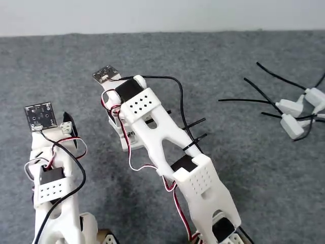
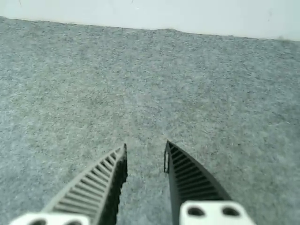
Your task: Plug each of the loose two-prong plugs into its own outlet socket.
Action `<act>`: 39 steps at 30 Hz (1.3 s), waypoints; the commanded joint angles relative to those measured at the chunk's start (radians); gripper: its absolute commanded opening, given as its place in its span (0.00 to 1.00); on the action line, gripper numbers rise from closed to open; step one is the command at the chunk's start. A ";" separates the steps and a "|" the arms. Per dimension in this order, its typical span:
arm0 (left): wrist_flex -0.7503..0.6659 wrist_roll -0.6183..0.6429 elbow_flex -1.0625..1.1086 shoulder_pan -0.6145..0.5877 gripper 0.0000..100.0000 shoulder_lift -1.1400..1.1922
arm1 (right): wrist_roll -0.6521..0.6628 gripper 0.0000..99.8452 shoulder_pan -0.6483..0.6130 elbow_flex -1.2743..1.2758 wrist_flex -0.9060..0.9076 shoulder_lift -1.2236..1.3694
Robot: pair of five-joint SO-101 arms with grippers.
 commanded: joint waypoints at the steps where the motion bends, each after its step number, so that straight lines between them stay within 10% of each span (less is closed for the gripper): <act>1: -0.029 0.002 -0.059 0.005 0.13 0.002 | -0.014 0.01 -0.012 -0.026 0.039 -0.002; 39: -0.029 0.002 -0.059 0.002 0.13 0.002 | -0.009 0.01 -0.012 -0.071 -0.013 0.122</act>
